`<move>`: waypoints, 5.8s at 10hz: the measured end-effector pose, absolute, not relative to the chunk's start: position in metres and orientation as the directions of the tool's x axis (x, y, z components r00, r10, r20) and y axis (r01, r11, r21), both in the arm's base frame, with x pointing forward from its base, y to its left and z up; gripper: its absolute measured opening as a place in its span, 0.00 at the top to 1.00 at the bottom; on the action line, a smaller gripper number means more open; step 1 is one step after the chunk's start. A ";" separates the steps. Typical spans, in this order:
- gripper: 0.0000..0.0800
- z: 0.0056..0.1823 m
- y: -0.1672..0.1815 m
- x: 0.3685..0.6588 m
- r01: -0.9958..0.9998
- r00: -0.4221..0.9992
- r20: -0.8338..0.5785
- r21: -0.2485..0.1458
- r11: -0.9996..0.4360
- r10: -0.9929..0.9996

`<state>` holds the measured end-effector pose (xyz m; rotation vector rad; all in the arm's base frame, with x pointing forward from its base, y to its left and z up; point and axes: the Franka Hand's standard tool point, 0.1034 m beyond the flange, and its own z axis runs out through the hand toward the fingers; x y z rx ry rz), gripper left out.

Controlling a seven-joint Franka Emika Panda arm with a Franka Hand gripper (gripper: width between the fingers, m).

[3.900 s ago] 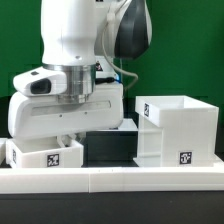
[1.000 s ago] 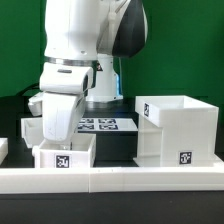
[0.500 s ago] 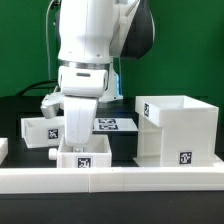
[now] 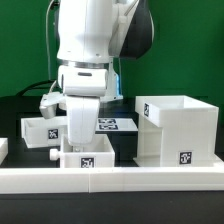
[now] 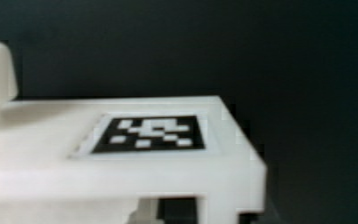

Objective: Assemble drawer

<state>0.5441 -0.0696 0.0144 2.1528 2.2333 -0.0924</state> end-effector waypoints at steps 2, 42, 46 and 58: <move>0.95 0.016 -0.064 0.545 1.000 -0.026 -0.064 -0.016 0.025 0.998; 0.95 0.010 -0.002 0.546 0.997 -0.069 -0.046 -0.018 0.068 0.997; 0.95 0.010 0.007 0.546 0.997 -0.077 -0.040 -0.016 0.077 0.996; 0.21 0.026 0.010 0.552 1.000 0.009 -0.044 -0.001 -0.010 0.999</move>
Offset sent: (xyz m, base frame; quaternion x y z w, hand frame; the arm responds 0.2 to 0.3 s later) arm 0.0000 0.0000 0.0000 0.0000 0.0650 0.0000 0.9979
